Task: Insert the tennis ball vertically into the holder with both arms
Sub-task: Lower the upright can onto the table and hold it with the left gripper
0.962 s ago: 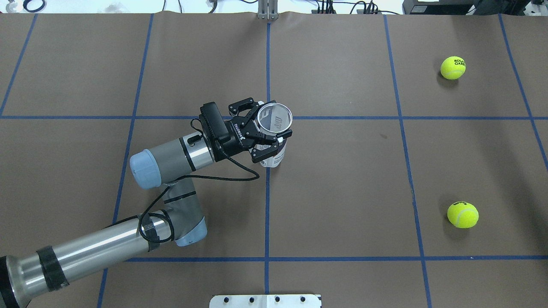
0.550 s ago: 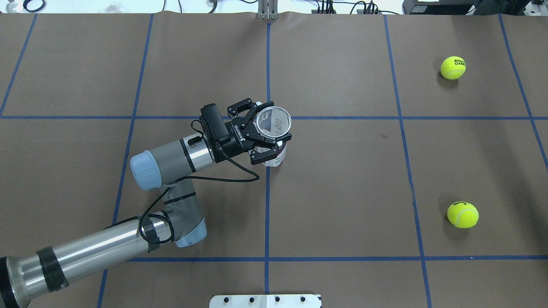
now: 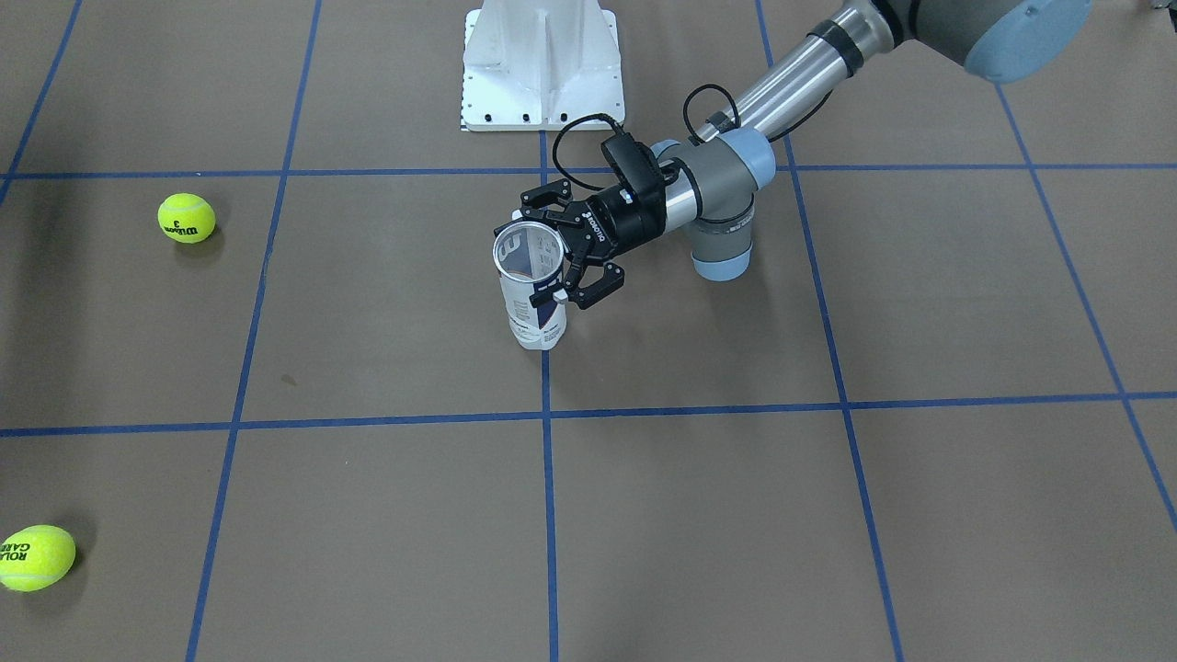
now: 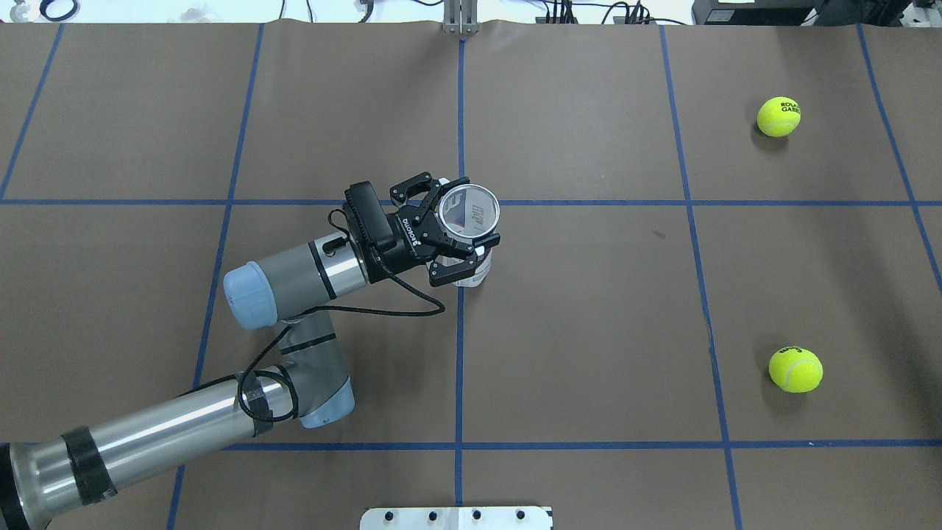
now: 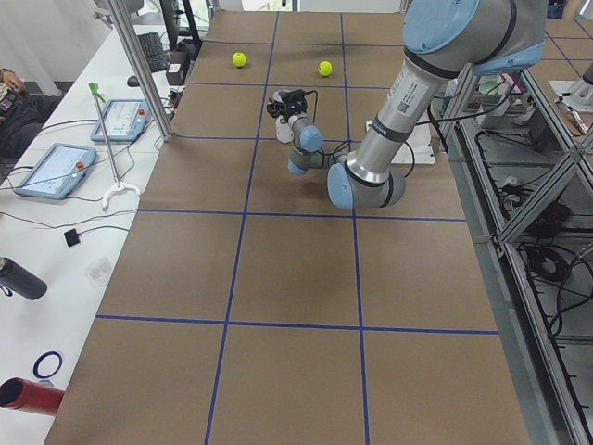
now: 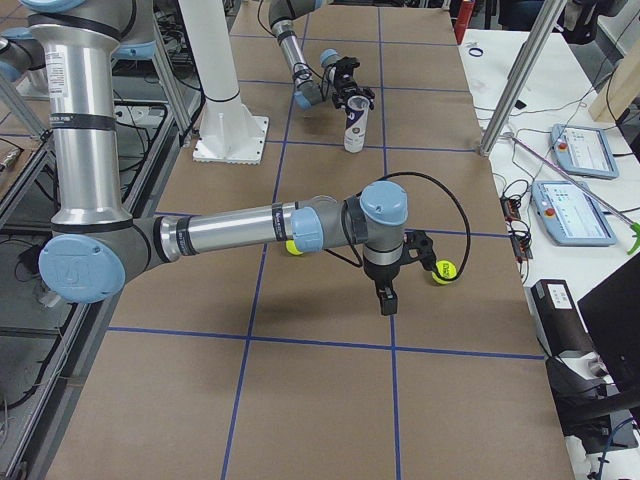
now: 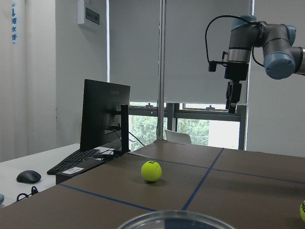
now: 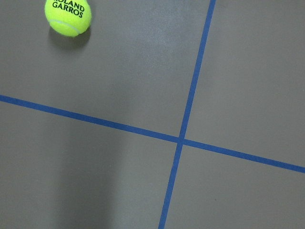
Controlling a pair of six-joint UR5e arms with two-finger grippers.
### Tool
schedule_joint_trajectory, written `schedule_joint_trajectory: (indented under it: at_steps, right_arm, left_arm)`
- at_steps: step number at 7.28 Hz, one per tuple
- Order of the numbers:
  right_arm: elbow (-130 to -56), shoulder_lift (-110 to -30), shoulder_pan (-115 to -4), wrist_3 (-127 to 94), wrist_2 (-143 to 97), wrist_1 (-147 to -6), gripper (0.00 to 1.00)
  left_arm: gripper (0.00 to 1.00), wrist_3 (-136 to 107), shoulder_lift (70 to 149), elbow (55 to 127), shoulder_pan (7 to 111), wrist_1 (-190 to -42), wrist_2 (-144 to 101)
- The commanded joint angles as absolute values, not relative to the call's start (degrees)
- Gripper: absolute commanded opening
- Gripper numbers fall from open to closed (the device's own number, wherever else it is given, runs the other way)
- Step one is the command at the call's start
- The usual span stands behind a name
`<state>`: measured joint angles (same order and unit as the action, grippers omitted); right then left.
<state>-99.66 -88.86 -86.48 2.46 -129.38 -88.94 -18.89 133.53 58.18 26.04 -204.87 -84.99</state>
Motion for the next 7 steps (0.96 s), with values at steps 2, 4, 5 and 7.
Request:
schedule_joint_trajectory:
  at_steps: [2,4,5,7]
  right_arm:
    - [-99.67,-88.86,-86.48,2.46,-129.37,-88.95,1.0]
    - [-99.67,-88.86,-86.48,2.46,-129.37,-88.95,1.0]
    - [-99.67,-88.86,-86.48,2.46,-129.37,-88.95,1.0]
    - [-99.67,-88.86,-86.48,2.37,-129.98,-88.95,1.0]
  left_arm:
    - [0.99,-18.9,132.02,58.01,26.02,-204.79,-84.99]
    - [0.99,-18.72,132.01,57.66,25.4,-204.87,-84.99]
    - [0.99,-18.72,132.01,57.66,25.05,-204.87,-84.99]
    - [0.97,-18.72,132.01,57.74,25.05,-204.79,-84.99]
